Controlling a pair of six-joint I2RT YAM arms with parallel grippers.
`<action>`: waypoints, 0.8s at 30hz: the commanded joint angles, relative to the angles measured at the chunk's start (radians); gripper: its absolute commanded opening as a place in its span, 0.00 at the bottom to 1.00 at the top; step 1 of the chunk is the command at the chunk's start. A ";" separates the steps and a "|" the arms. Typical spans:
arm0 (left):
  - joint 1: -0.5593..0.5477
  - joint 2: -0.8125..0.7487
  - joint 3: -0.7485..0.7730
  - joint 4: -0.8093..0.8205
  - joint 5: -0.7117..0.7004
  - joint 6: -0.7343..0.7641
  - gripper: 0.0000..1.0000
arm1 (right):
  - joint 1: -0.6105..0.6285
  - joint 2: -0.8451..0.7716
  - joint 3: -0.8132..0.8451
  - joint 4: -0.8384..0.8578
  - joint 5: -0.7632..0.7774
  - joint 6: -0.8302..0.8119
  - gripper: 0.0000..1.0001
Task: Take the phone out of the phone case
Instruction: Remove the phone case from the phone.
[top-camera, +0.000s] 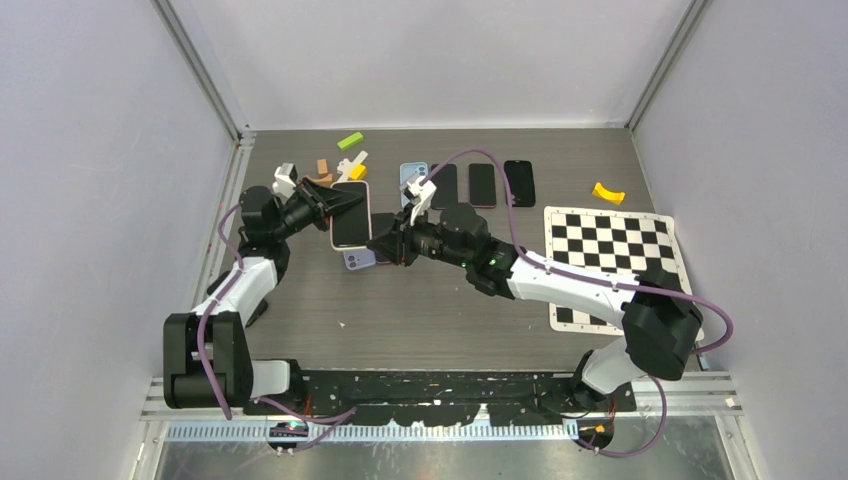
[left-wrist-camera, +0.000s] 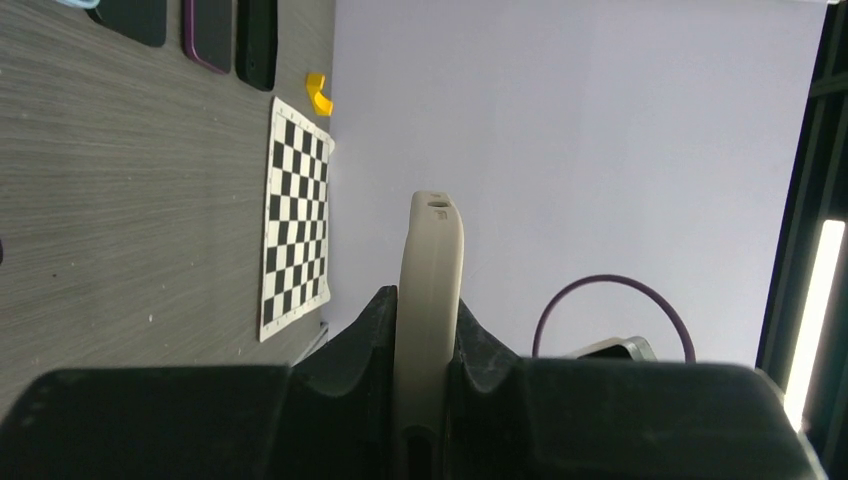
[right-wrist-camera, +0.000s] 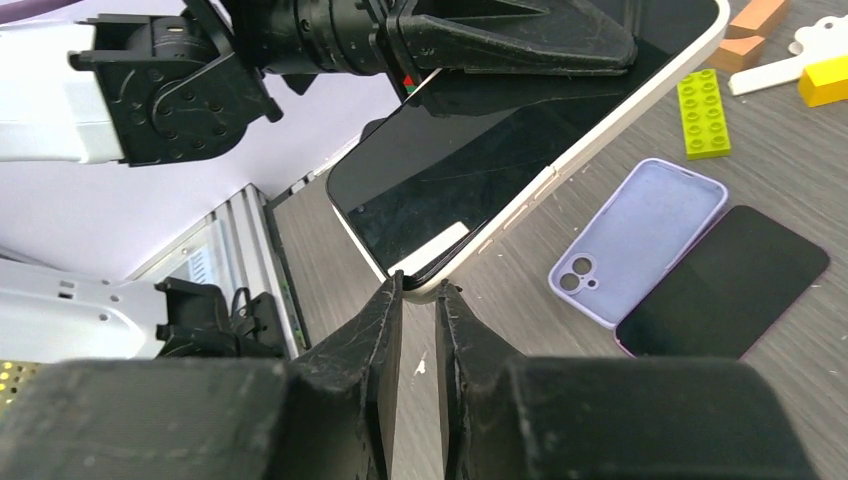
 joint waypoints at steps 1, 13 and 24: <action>-0.087 -0.061 0.039 0.106 0.124 -0.273 0.00 | 0.034 0.142 0.051 -0.208 0.105 -0.092 0.02; -0.088 -0.106 0.129 0.011 0.070 -0.227 0.00 | 0.039 0.173 0.077 -0.248 0.150 -0.080 0.01; -0.088 -0.144 0.162 -0.094 0.041 -0.171 0.00 | 0.032 0.142 0.038 -0.210 0.183 -0.048 0.01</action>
